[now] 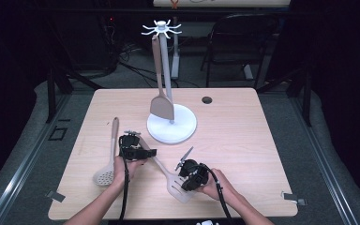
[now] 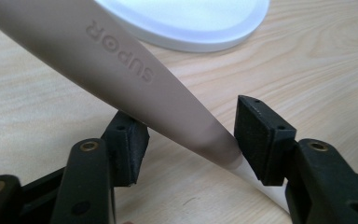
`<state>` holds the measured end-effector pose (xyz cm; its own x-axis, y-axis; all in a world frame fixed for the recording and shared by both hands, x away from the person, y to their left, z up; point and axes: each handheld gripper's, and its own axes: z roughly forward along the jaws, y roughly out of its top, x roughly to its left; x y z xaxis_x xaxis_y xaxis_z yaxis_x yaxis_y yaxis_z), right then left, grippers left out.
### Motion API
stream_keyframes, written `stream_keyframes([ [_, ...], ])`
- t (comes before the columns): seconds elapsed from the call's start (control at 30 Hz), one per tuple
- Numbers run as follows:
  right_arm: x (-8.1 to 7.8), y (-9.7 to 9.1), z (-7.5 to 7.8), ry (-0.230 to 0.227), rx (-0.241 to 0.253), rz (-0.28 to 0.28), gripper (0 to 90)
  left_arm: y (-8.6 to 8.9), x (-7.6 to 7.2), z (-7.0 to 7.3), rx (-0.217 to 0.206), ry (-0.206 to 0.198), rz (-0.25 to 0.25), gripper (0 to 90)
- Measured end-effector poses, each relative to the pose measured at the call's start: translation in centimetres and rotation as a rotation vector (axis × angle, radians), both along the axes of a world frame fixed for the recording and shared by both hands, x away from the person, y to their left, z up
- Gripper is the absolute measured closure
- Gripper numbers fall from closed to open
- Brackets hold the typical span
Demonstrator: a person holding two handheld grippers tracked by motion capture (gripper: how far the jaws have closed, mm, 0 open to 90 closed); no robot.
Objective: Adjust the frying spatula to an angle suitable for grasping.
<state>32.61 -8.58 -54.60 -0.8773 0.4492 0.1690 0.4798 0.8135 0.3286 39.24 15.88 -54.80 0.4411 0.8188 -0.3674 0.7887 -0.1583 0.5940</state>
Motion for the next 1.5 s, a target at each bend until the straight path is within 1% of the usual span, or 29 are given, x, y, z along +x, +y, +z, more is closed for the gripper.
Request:
stream_keyframes([
  [0.07,0.0,0.0,0.1,0.0,0.003,0.004,80.1,0.0,-0.2,0.4,-0.014,-0.019,-0.002,48.6],
  [0.1,0.0,0.0,0.3,-0.006,-0.004,0.007,78.2,0.0,-0.3,0.6,-0.02,-0.03,-0.006,49.6],
  [0.13,0.0,0.0,0.4,-0.012,0.003,0.003,76.2,-0.1,-0.5,0.8,-0.028,-0.04,-0.005,50.5],
  [0.2,0.1,0.1,0.5,-0.019,0.04,-0.009,73.3,0.0,-0.6,1.1,-0.04,-0.055,-0.016,51.9],
  [0.3,0.4,0.4,0.9,-0.054,0.069,-0.025,66.7,0.0,-0.8,1.4,-0.052,-0.075,-0.023,53.4],
  [0.33,0.5,0.5,1.0,-0.076,0.07,-0.038,65.3,0.0,-0.8,1.4,-0.057,-0.077,-0.026,53.8],
  [0.37,0.6,0.7,1.0,-0.08,0.109,-0.061,63.9,0.0,-0.8,1.5,-0.061,-0.082,-0.027,54.2],
  [0.47,1.2,1.4,1.1,-0.12,0.144,-0.087,61.3,-0.1,-1.0,1.7,-0.06,-0.097,-0.033,54.7],
  [0.5,1.4,1.7,1.1,-0.128,0.164,-0.098,61.0,-0.1,-1.0,1.8,-0.061,-0.106,-0.036,54.7],
  [0.57,1.8,2.1,1.1,-0.137,0.187,-0.111,60.4,-0.2,-1.2,2.0,-0.06,-0.121,-0.045,55.1],
  [0.63,1.9,2.4,0.9,-0.142,0.222,-0.122,59.7,-0.3,-1.4,2.3,-0.059,-0.143,-0.049,55.5],
  [0.67,2.0,2.5,1.0,-0.147,0.213,-0.113,59.7,-0.4,-1.5,2.5,-0.058,-0.154,-0.052,55.7],
  [0.7,2.1,2.5,0.9,-0.158,0.225,-0.115,59.8,-0.5,-1.6,2.6,-0.057,-0.163,-0.058,55.9],
  [0.77,2.2,2.5,0.7,-0.155,0.237,-0.131,59.9,-0.6,-1.8,2.9,-0.059,-0.181,-0.065,56.5],
  [0.8,2.3,2.4,0.7,-0.146,0.231,-0.127,59.9,-0.7,-1.8,3.0,-0.059,-0.188,-0.069,56.7],
  [0.83,2.4,2.3,0.7,-0.151,0.24,-0.128,60.2,-0.7,-1.9,3.1,-0.067,-0.194,-0.071,57.0],
  [0.93,2.4,2.2,0.5,-0.135,0.268,-0.14,64.6,-0.9,-2.1,3.3,-0.075,-0.208,-0.076,57.7],
  [1.07,2.3,2.0,0.6,-0.142,0.284,-0.155,68.5,-1.0,-2.2,3.2,-0.096,-0.214,-0.081,58.6],
  [1.1,2.2,2.0,0.5,-0.145,0.298,-0.175,69.3,-1.0,-2.2,3.2,-0.099,-0.215,-0.085,58.4],
  [1.13,2.3,1.8,0.6,-0.146,0.293,-0.169,70.2,-1.0,-2.3,3.1,-0.105,-0.212,-0.092,58.3],
  [1.17,2.2,1.8,0.6,-0.151,0.299,-0.184,70.7,-1.1,-2.3,3.1,-0.108,-0.214,-0.096,57.8],
  [1.3,2.2,1.6,0.7,-0.152,0.304,-0.201,72.3,-1.6,-2.6,2.8,-0.122,-0.207,-0.12,56.9],
  [1.33,2.1,1.6,0.6,-0.157,0.322,-0.22,72.5,-1.7,-2.7,2.7,-0.124,-0.205,-0.127,56.9],
  [1.37,2.1,1.6,0.8,-0.16,0.311,-0.212,72.7,-1.8,-2.7,2.6,-0.123,-0.204,-0.133,56.8],
  [1.4,2.1,1.5,0.8,-0.164,0.311,-0.216,72.9,-2.0,-2.8,2.6,-0.124,-0.201,-0.142,56.9],
  [1.5,2.1,1.4,0.9,-0.166,0.312,-0.226,73.1,-2.3,-3.0,2.4,-0.114,-0.204,-0.148,58.8],
])
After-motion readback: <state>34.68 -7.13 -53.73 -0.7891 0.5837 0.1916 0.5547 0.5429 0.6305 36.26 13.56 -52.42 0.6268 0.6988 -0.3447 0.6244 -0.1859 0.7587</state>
